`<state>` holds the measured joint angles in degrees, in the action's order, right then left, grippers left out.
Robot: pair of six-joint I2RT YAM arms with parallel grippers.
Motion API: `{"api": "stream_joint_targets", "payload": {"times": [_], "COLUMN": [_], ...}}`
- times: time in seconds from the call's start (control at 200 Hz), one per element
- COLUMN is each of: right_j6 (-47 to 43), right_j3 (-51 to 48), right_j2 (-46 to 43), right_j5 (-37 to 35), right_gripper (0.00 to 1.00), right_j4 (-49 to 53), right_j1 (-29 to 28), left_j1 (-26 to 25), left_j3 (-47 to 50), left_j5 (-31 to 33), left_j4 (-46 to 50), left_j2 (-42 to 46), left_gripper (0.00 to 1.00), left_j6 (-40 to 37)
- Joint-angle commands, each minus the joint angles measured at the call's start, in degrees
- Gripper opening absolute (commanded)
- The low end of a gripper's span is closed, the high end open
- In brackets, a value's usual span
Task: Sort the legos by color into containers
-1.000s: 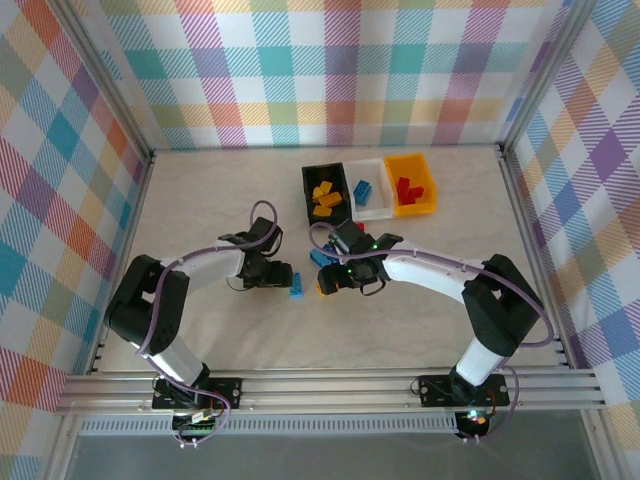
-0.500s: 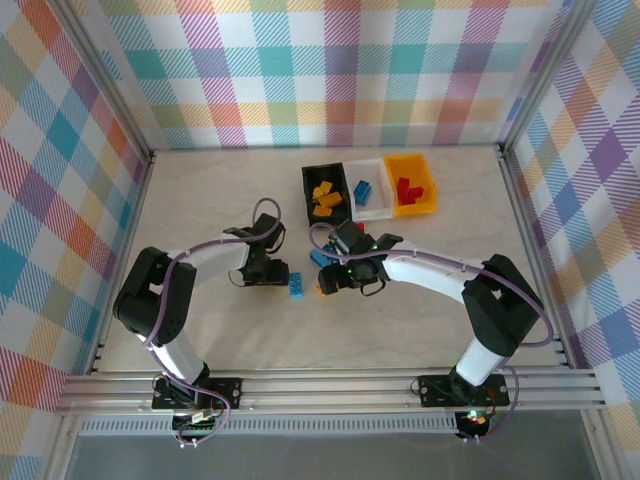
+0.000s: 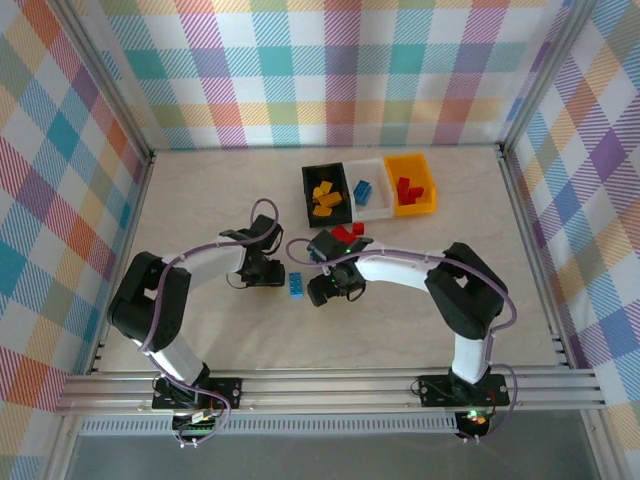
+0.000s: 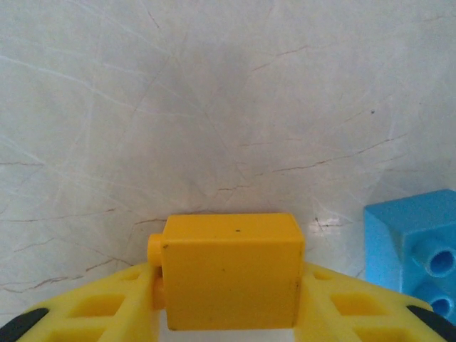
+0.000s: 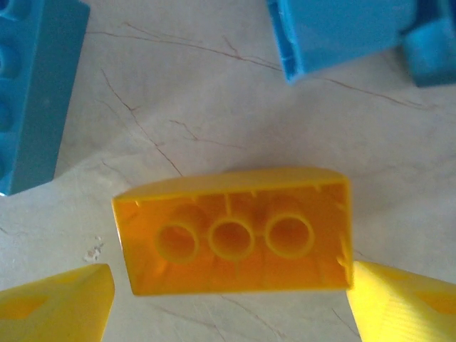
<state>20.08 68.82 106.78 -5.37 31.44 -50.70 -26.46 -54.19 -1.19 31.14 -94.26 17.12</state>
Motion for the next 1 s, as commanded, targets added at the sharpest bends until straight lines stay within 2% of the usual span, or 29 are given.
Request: {"api": "stream_joint_targets", "payload": {"times": [0.0,0.14,0.24,0.34,0.545,0.765,0.995], "right_j6": [-2.1,-3.2,-3.3,-3.2,-2.9,-2.0,-2.5], "right_j3": [2.8,4.7,5.1,3.9,0.9,-4.9,-6.2], "right_j2": [2.4,5.0,5.5,4.6,0.6,-9.1,-18.6], "right_j5": [-1.5,-2.3,-3.5,-3.9,-5.6,-7.5,-6.0], "right_gripper": [0.85,0.83,0.77,0.65,0.59,0.59,0.60], "right_j4": [1.4,1.5,1.5,0.2,-0.8,0.0,2.5], "right_j1": [-0.1,-0.6,-0.9,-0.9,-0.8,-0.3,4.2], "left_j1": [0.7,1.5,2.1,2.8,3.5,2.2,0.5], "left_j3": [-0.4,-2.8,-4.9,-7.8,-17.0,-33.9,-56.9], "left_j5": [1.1,1.9,1.5,1.3,0.4,-4.2,-5.8], "left_j4": [0.9,3.8,4.9,5.6,7.2,6.4,8.2], "left_j2": [5.6,9.5,9.9,8.7,3.6,-8.7,-28.2], "left_gripper": [0.45,0.46,0.45,0.46,0.46,0.46,0.46], "left_j6": [0.1,-0.1,-0.2,-0.7,-1.7,-1.6,-2.7]}}
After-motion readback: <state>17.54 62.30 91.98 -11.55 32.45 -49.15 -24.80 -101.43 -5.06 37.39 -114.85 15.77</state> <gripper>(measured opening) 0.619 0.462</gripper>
